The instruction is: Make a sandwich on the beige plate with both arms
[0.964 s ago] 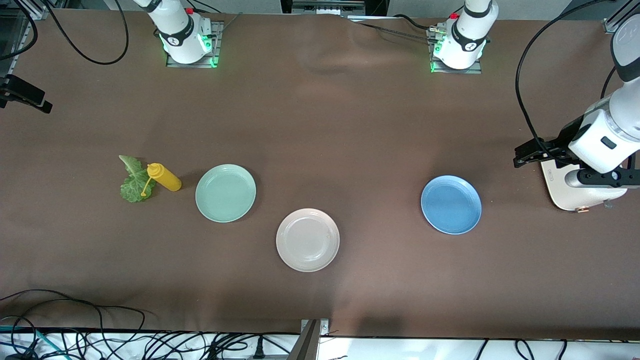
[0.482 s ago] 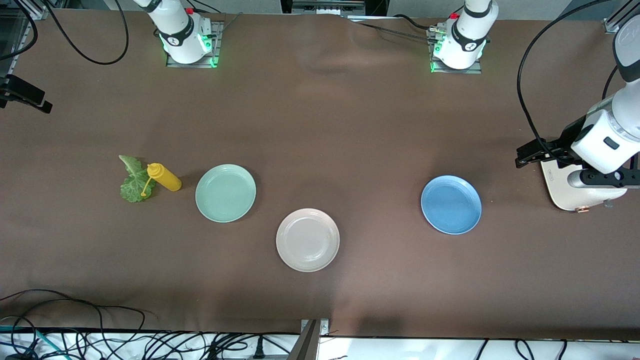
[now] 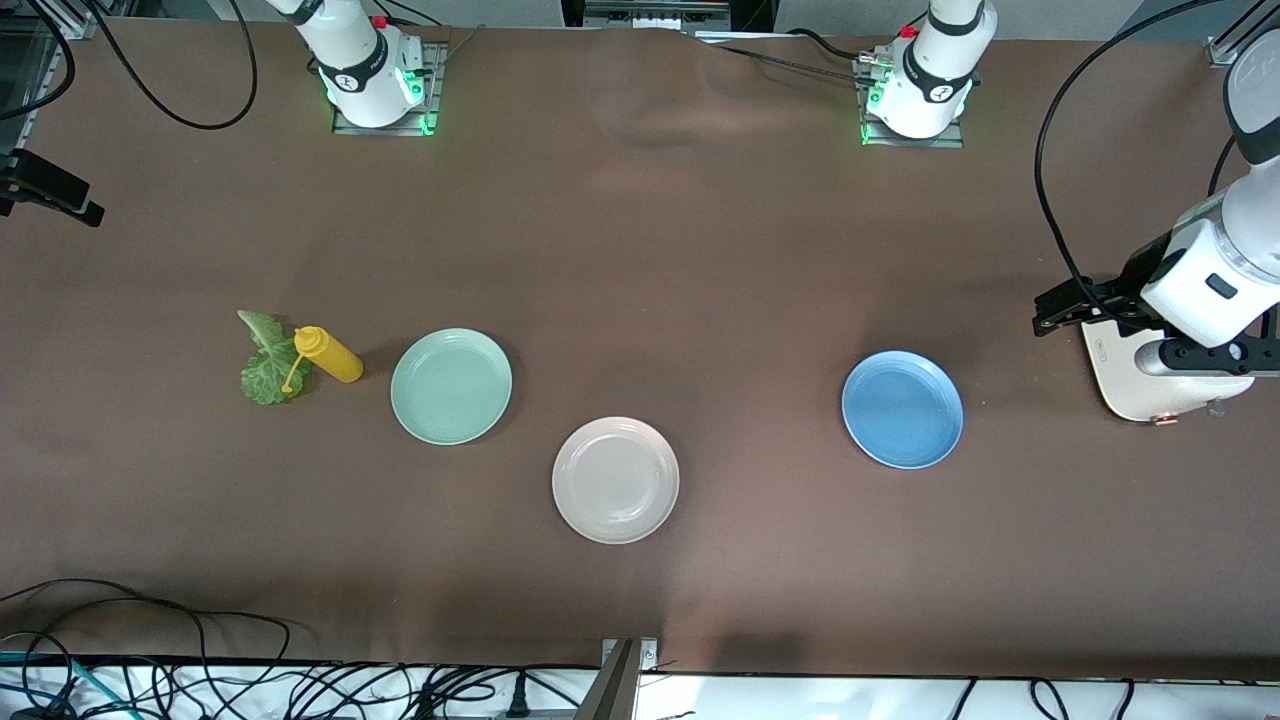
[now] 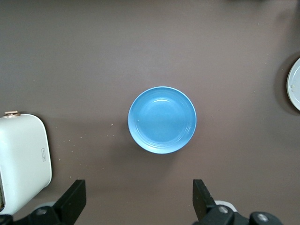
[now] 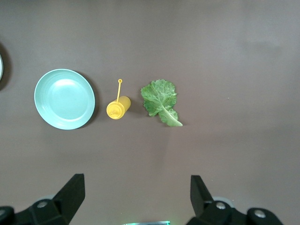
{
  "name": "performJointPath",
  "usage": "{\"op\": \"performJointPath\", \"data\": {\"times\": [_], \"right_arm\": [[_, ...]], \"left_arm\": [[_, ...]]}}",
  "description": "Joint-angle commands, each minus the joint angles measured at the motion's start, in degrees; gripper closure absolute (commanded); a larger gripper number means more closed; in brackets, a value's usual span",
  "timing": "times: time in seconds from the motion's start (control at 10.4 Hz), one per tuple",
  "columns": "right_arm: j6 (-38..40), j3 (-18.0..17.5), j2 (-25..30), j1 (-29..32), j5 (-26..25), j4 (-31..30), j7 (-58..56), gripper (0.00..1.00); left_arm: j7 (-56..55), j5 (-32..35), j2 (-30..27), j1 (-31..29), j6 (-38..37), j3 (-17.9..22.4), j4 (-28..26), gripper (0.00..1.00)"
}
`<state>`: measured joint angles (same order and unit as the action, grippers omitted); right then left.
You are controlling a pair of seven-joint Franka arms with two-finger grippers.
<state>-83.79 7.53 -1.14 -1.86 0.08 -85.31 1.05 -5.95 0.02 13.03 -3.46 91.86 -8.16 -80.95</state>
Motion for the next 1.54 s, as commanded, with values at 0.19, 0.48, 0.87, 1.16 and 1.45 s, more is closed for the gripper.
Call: {"op": "performJointPath", "data": {"times": [0.19, 0.48, 0.87, 1.16, 1.45], "right_arm": [[1.0, 0.2, 0.35, -0.16, -0.52, 0.76, -0.35, 0.0], [1.0, 0.2, 0.35, -0.16, -0.52, 0.76, -0.35, 0.0], [1.0, 0.12, 0.35, -0.16, -0.52, 0.76, -0.35, 0.0], [1.0, 0.11, 0.35, -0.16, -0.43, 0.76, -0.35, 0.0], [1.0, 0.11, 0.35, -0.16, -0.43, 0.76, -0.35, 0.0]], "left_arm": [[-0.65, 1.82, -0.64, 0.04, -0.63, -0.02, 0.18, 0.0], [-0.47, 1.82, -0.73, -0.14, -0.63, 0.33, 0.27, 0.0], [-0.29, 1.82, -0.56, -0.84, -0.81, 0.95, -0.34, 0.0], [-0.12, 2.88, -0.03, -4.87, -0.98, 1.39, -1.13, 0.0], [3.48, 4.88, 1.9, -10.58, -3.7, 1.3, -1.49, 0.0]]}}
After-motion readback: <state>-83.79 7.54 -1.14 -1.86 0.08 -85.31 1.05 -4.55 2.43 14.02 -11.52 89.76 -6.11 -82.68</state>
